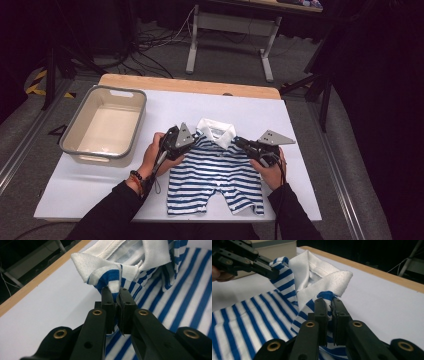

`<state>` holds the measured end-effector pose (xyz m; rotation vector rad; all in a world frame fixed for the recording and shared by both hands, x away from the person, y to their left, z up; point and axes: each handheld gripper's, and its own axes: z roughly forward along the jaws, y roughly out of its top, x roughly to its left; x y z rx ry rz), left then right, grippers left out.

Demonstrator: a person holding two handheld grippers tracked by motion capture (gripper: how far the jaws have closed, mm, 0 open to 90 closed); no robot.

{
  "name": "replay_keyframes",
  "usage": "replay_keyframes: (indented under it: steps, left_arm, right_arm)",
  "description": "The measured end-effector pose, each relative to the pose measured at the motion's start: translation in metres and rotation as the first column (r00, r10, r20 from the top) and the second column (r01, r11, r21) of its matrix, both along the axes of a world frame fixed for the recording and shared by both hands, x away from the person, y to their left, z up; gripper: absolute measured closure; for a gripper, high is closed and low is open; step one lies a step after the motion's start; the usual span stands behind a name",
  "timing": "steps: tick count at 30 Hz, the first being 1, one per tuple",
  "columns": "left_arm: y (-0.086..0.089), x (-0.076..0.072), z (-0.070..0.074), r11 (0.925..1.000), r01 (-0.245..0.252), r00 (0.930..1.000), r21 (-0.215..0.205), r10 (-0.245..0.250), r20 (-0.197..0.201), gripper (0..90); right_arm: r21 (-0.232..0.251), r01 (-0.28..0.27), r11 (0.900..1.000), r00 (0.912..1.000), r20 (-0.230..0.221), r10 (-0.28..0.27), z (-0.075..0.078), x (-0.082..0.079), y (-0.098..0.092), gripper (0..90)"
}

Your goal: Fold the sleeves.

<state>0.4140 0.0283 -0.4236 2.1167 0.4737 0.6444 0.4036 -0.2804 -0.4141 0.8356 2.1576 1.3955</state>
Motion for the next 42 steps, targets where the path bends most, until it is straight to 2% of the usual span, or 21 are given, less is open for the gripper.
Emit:
replay_keyframes:
  steps: [3, 4, 5, 6, 7, 9, 14, 20, 24, 29, 33, 35, 36, 38, 42]
  left_arm:
    - [0.001, -0.009, -0.004, 0.9998, 0.016, 0.9999, 0.015, -0.016, 0.001, 84.8]
    - [0.003, -0.016, -0.008, 0.9987, 0.038, 0.9993, 0.036, -0.038, 0.001, 84.8]
    - [0.003, -0.016, -0.008, 0.9987, 0.038, 0.9993, 0.036, -0.038, 0.001, 84.7]
    - [0.005, -0.024, -0.013, 0.9973, 0.057, 0.9984, 0.045, -0.057, -0.008, 84.6]
    - [0.005, -0.024, -0.013, 0.9973, 0.057, 0.9984, 0.045, -0.057, -0.008, 84.5]
    - [0.007, -0.034, -0.019, 0.9947, 0.071, 0.9975, 0.074, -0.071, -0.003, 83.8]
    - [0.013, -0.046, -0.025, 0.9912, 0.1, 0.9949, 0.087, -0.098, -0.024, 82.9]
    - [0.023, -0.057, -0.035, 0.9896, 0.106, 0.9929, 0.098, -0.099, -0.065, 81.8]
    - [0.03, -0.062, -0.037, 0.9907, 0.096, 0.992, 0.097, -0.087, -0.091, 80.4]
    - [0.039, -0.065, -0.035, 0.9941, 0.077, 0.9932, 0.077, -0.069, -0.093, 78.5]
    - [0.046, -0.066, -0.033, 0.9976, 0.061, 0.9933, 0.031, -0.058, -0.099, 77.0]
    - [0.048, -0.066, -0.031, 0.9983, 0.047, 0.9946, 0.035, -0.044, -0.094, 75.1]
    - [0.05, -0.064, -0.029, 0.9988, 0.047, 0.9945, 0.016, -0.045, -0.095, 75.3]
    - [0.05, -0.063, -0.028, 0.999, 0.045, 0.9948, 0.005, -0.044, -0.092, 76.0]
    - [0.048, -0.061, -0.027, 0.999, 0.044, 0.9946, -0.003, -0.044, -0.094, 77.0]
  right_arm:
    - [-0.016, -0.019, 1.0, 0.9998, 0.0, 0.019, -0.005, -0.012, -0.002, 84.3]
    - [-0.028, -0.025, 0.999, 0.9997, -0.003, 0.025, -0.006, -0.016, -0.003, 84.3]
    - [-0.028, -0.025, 0.999, 0.9997, -0.003, 0.025, -0.006, -0.016, -0.003, 84.3]
    - [-0.042, -0.035, 0.999, 0.9994, -0.008, 0.035, -0.008, -0.023, -0.004, 84.2]
    - [-0.042, -0.035, 0.999, 0.9994, -0.008, 0.035, -0.008, -0.023, -0.004, 84.2]
    - [-0.048, -0.042, 0.998, 0.9989, -0.023, 0.041, -0.011, -0.029, -0.006, 84.1]
    - [-0.09, -0.048, 0.995, 0.9984, -0.033, 0.045, -0.017, -0.04, -0.008, 84.0]
    - [-0.125, -0.059, 0.99, 0.9968, -0.061, 0.052, -0.026, -0.053, -0.012, 83.4]
    - [-0.137, -0.056, 0.989, 0.9962, -0.074, 0.046, -0.029, -0.059, -0.015, 82.9]
    - [-0.161, -0.047, 0.986, 0.9958, -0.085, 0.034, -0.034, -0.065, -0.018, 81.9]
    - [-0.147, -0.035, 0.989, 0.9953, -0.095, 0.021, -0.035, -0.069, -0.021, 78.7]
    - [-0.132, -0.02, 0.991, 0.9945, -0.104, 0.006, -0.035, -0.07, -0.025, 77.7]
    - [-0.129, -0.016, 0.991, 0.9947, -0.103, 0.003, -0.034, -0.07, -0.026, 77.0]
    - [-0.115, -0.012, 0.993, 0.9954, -0.096, 0.001, -0.033, -0.07, -0.027, 77.3]
    - [-0.099, -0.006, 0.995, 0.9958, -0.091, -0.003, -0.032, -0.068, -0.029, 78.4]
